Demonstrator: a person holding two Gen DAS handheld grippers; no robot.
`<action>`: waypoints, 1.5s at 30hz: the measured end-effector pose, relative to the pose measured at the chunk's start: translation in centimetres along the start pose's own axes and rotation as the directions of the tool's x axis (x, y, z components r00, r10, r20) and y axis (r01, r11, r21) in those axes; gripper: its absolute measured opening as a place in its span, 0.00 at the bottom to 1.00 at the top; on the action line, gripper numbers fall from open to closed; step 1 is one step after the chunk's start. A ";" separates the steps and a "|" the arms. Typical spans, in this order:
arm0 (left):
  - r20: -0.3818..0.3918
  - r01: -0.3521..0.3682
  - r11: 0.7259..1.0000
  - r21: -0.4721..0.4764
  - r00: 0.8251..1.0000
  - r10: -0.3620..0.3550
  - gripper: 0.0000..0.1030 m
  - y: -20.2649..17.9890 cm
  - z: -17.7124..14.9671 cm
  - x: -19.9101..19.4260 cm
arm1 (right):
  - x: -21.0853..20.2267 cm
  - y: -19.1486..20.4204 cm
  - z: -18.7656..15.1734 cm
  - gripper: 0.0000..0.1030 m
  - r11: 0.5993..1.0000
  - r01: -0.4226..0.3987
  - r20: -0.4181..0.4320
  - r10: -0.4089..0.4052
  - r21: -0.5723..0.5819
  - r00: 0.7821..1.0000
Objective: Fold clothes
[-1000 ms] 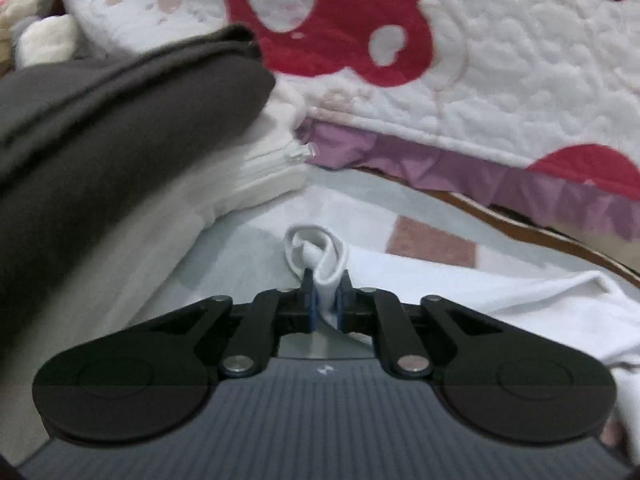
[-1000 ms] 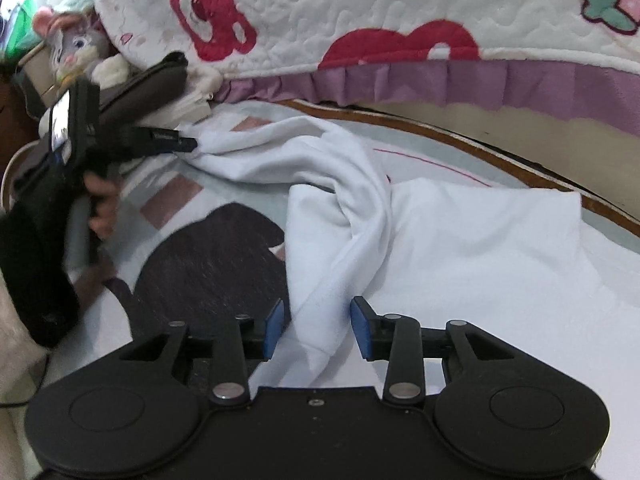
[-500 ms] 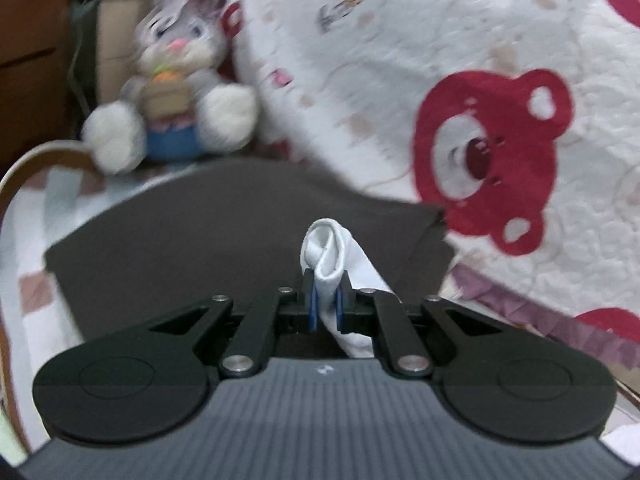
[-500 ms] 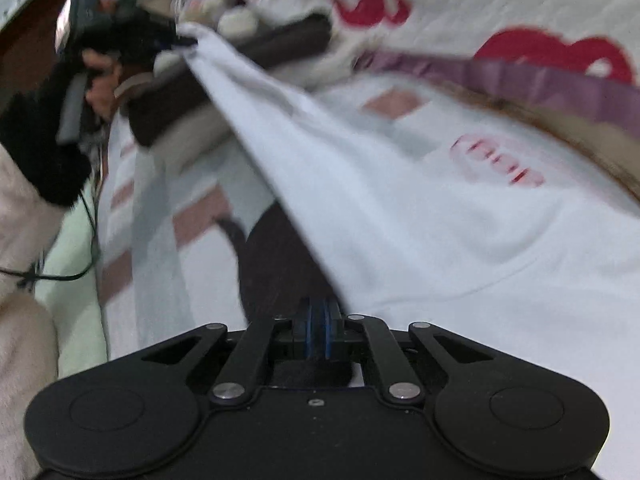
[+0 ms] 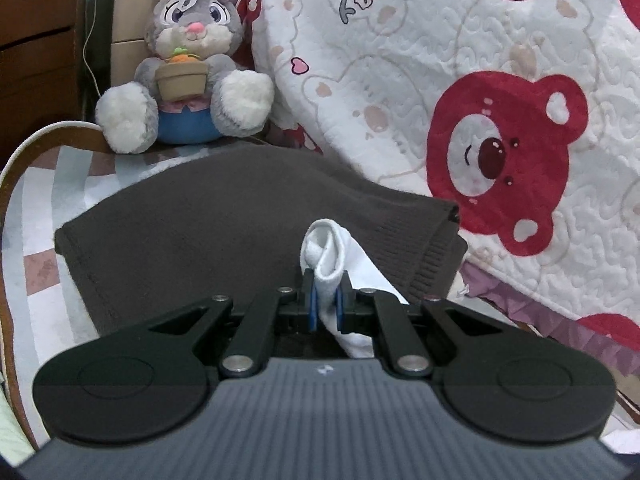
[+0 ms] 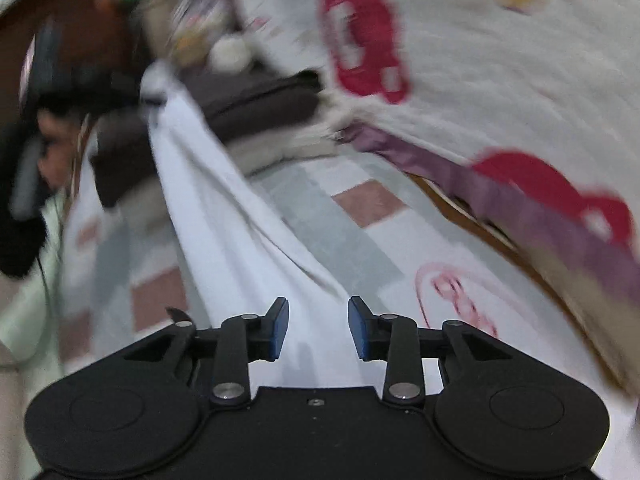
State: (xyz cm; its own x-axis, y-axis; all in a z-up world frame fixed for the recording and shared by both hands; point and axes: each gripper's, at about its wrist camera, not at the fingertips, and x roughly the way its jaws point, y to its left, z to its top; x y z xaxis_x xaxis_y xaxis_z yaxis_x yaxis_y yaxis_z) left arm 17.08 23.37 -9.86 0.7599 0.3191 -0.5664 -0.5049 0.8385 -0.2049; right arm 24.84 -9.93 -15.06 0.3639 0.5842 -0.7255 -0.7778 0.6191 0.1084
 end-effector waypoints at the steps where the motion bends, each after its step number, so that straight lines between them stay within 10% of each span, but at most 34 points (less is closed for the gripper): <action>1: -0.004 0.003 1.000 -0.001 1.000 -0.003 0.08 0.1 0.0 0.0 | 1.3 0.6 1.0 0.37 0.999 -0.002 -0.024 0.001 -0.038 1.000; 10: -0.034 0.093 0.989 -0.111 0.995 -0.098 0.08 2.4 -0.1 0.8 | 11.0 3.1 6.8 0.47 0.994 -0.096 -0.033 0.094 -0.051 0.995; 13: -0.020 0.120 0.986 -0.114 0.992 -0.123 0.12 2.9 -0.3 0.9 | 11.9 3.6 9.0 0.04 0.992 -0.124 0.044 0.125 -0.024 0.991; 22: 0.034 0.192 0.981 -0.028 0.981 -0.191 0.51 3.5 0.5 -0.4 | 11.5 3.5 12.4 0.04 0.989 -0.078 0.141 0.061 0.124 0.988; 29: 0.021 0.177 0.917 0.358 0.980 -0.197 0.67 -1.1 -0.2 -1.7 | 11.8 3.7 13.4 0.04 0.983 -0.076 0.156 0.050 0.167 0.986; 37: -0.011 0.082 0.913 0.399 0.996 -0.084 0.81 -1.9 -1.6 2.1 | 10.4 2.8 13.7 0.03 0.981 -0.041 0.168 0.008 0.189 0.986; 39: -0.042 0.108 0.954 0.279 0.994 -0.100 0.80 -0.7 -1.0 3.2 | 10.5 2.2 13.9 0.03 0.978 -0.053 0.164 0.021 0.199 0.986; 43: -0.056 0.149 0.986 0.074 0.988 -0.145 0.13 1.4 0.3 4.5 | 8.8 0.1 11.7 0.11 0.968 0.005 0.135 -0.039 0.249 0.990; 45: -0.052 0.163 0.985 0.061 0.986 -0.160 0.10 1.8 0.6 4.4 | 7.5 -1.2 10.1 0.17 0.958 0.051 0.118 -0.087 0.282 0.989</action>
State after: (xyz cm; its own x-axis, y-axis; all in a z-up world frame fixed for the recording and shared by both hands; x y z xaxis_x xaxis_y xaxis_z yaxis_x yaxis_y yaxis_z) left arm 19.81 26.53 -12.22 0.8083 0.1574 -0.5673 -0.3483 0.9048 -0.2452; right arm 33.71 -1.03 -13.75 0.4886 0.5857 -0.6467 -0.5819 0.7710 0.2587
